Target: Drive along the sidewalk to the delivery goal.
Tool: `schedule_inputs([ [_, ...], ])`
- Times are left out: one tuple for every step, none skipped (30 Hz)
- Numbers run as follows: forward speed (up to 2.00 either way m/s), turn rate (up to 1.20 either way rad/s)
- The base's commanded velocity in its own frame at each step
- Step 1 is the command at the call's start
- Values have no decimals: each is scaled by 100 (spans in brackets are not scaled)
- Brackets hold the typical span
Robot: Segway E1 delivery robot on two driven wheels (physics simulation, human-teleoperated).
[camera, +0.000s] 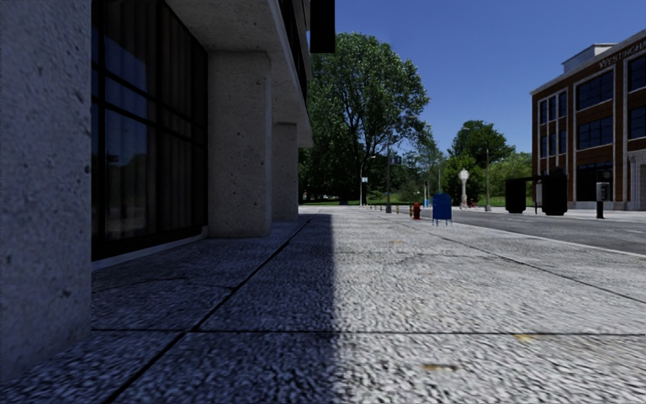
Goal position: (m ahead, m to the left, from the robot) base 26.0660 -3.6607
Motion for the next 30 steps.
schedule_inputs([
  [200, 0],
  [200, 0],
  [200, 0],
  [200, 0],
  [200, 0],
  [200, 0],
  [200, 0],
  [200, 0],
  [200, 0],
  [200, 0],
  [200, 0],
  [200, 0],
  [200, 0],
  [200, 0],
  [200, 0],
  [200, 0],
  [200, 0],
  [200, 0],
  [200, 0],
  [200, 0],
  [200, 0],
  [200, 0],
  [200, 0],
  [200, 0],
  [200, 0],
  [200, 0],
  [200, 0],
  [200, 0],
  [200, 0],
  [200, 0],
])
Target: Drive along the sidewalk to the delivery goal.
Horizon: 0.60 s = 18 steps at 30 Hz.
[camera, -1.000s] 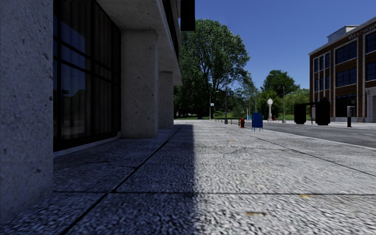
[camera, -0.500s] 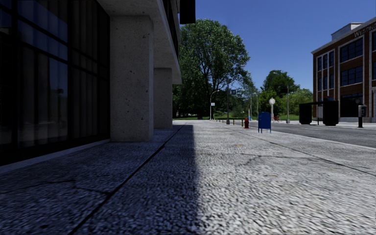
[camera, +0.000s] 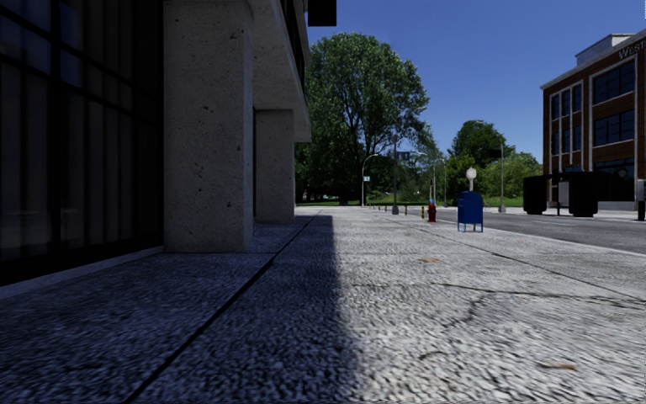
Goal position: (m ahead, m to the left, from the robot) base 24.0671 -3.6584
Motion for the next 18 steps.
schedule_inputs([
  [200, 0],
  [200, 0],
  [200, 0],
  [200, 0],
  [200, 0],
  [200, 0],
  [200, 0],
  [200, 0],
  [200, 0],
  [200, 0],
  [200, 0],
  [200, 0],
  [200, 0],
  [200, 0],
  [200, 0],
  [200, 0],
  [200, 0],
  [200, -2],
])
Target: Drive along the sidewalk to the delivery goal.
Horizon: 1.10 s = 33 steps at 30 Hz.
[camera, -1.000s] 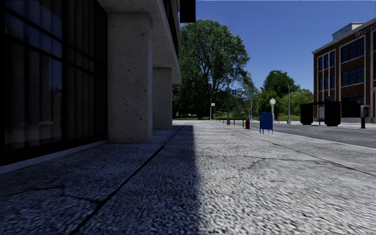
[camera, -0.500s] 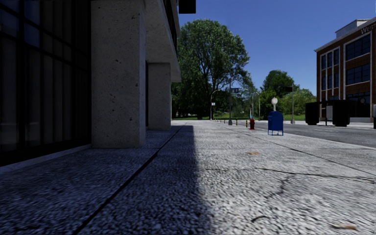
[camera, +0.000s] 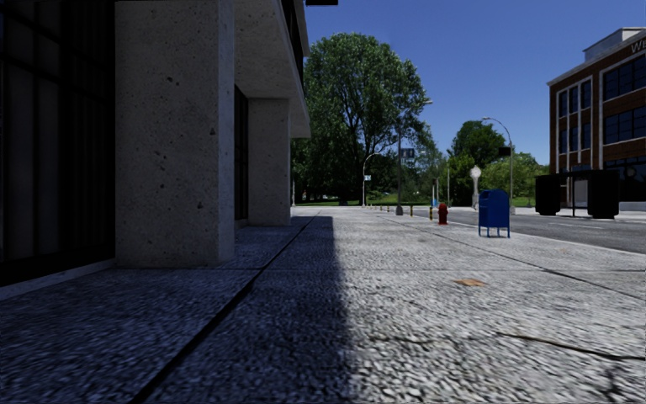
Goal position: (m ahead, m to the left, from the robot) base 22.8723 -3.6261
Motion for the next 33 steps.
schedule_inputs([
  [200, -2],
  [200, -2],
  [200, -7],
  [200, -18],
  [200, -23],
  [200, -25],
  [200, -25],
  [200, -25],
  [200, -26],
  [200, -26],
  [200, -26],
  [200, -26],
  [200, -26],
  [200, -26],
  [200, -26],
  [200, -26],
  [200, -26],
  [200, -26],
  [200, -26],
  [200, -26],
  [200, -26],
  [200, -26],
  [200, -26],
  [200, -26],
  [200, -26],
  [200, -26],
  [200, -26],
  [200, -26],
  [200, -26],
  [200, -26],
  [200, -26],
  [200, -26],
  [200, -26],
])
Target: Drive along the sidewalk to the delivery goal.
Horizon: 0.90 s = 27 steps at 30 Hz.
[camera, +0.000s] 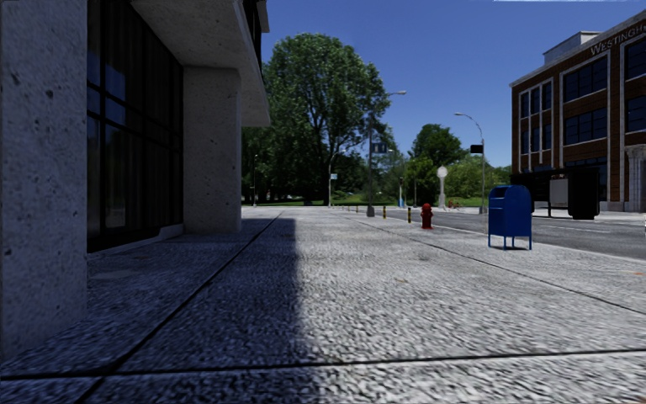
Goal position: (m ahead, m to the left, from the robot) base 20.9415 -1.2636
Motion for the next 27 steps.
schedule_inputs([
  [200, -26],
  [200, -26],
  [200, -26],
  [200, -26],
  [200, -26],
  [200, -26],
  [200, -23],
  [200, -4],
  [200, 0],
  [200, 0],
  [200, 0],
  [200, 0],
  [200, 0],
  [200, 0],
  [200, 0],
  [200, 0],
  [200, 0],
  [200, 0],
  [200, 0],
  [200, 0],
  [200, 0],
  [200, 0],
  [200, 0],
  [200, 0],
  [200, 0],
  [200, 0],
  [200, 0],
])
